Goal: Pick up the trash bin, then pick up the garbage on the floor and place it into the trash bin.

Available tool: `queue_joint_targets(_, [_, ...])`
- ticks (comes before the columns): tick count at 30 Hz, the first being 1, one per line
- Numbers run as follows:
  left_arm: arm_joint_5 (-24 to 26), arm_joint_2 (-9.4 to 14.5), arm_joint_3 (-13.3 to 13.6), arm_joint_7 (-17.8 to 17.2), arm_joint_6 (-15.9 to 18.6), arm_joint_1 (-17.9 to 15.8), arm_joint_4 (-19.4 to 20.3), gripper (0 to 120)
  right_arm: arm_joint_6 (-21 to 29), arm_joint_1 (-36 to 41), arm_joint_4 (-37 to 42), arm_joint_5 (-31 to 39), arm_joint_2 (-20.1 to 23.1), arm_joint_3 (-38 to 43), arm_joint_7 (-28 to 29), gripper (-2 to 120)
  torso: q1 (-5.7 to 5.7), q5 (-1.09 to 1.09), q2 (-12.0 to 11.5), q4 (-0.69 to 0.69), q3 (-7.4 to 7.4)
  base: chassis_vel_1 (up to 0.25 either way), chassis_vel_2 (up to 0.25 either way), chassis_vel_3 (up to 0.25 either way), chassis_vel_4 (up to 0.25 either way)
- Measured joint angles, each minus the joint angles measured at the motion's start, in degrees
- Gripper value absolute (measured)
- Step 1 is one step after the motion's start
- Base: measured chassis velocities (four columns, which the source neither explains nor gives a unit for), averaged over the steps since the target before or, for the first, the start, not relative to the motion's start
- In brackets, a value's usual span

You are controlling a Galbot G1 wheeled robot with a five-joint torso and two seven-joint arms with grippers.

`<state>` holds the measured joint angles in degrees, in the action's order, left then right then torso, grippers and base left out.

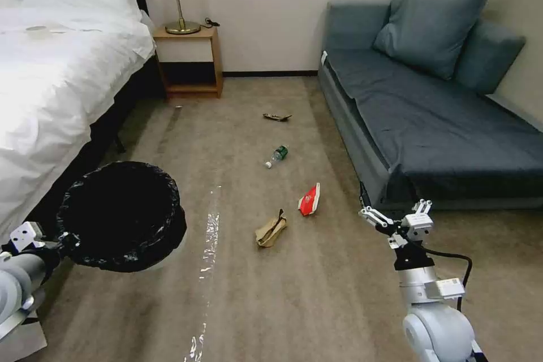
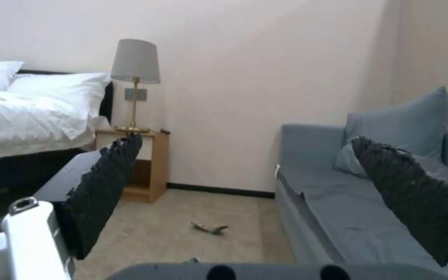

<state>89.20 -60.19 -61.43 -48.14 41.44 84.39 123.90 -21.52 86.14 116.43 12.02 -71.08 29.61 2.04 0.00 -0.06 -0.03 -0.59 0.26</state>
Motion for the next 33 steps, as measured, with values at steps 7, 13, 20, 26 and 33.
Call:
queue_joint_targets(7, [-0.04, -0.24, 0.49, 0.13, -0.14, 0.2, 0.48, 1, -0.21, 0.02, -0.25, 0.1, 0.12, -0.03, -0.3, 100, 0.0, 0.0, 0.0, 0.0, 0.0, 0.0, 0.0, 0.0, 0.0])
queue_joint_targets(13, [-0.21, -0.29, 0.69, 0.18, -0.32, 0.25, 0.84, 1, -0.26, 0.05, -0.53, 0.38, 0.23, 0.02, -0.54, 100, 0.0, 0.0, 0.0, 0.0, 0.0, 0.0, 0.0, 0.0, 0.0])
queue_joint_targets(20, [-0.14, -0.21, 0.6, 0.19, -0.37, 0.25, 1.14, 1, -0.38, 0.15, -0.94, 0.5, 0.35, 0.05, -0.66, 100, 0.0, 0.0, 0.0, 0.0, 0.0, 0.0, 0.0, 0.0, 0.0])
queue_joint_targets(26, [0.08, -0.18, 0.42, 0.15, -0.37, 0.34, 1.39, 1, -0.37, 0.13, -0.6, 0.69, 0.56, -0.02, -0.9, 100, 0.0, 0.0, 0.0, -0.01, 0.0, -0.061, 0.053, 0.063, -0.067])
queue_joint_targets(33, [0.1, -0.29, 0.47, 0.12, -0.41, 0.62, 1.48, 1, -0.34, 0.17, -0.39, 0.68, 0.52, -0.21, -1.15, 100, 0.0, 0.0, 0.0, 0.0, 0.0, -0.059, 0.067, 0.063, -0.064])
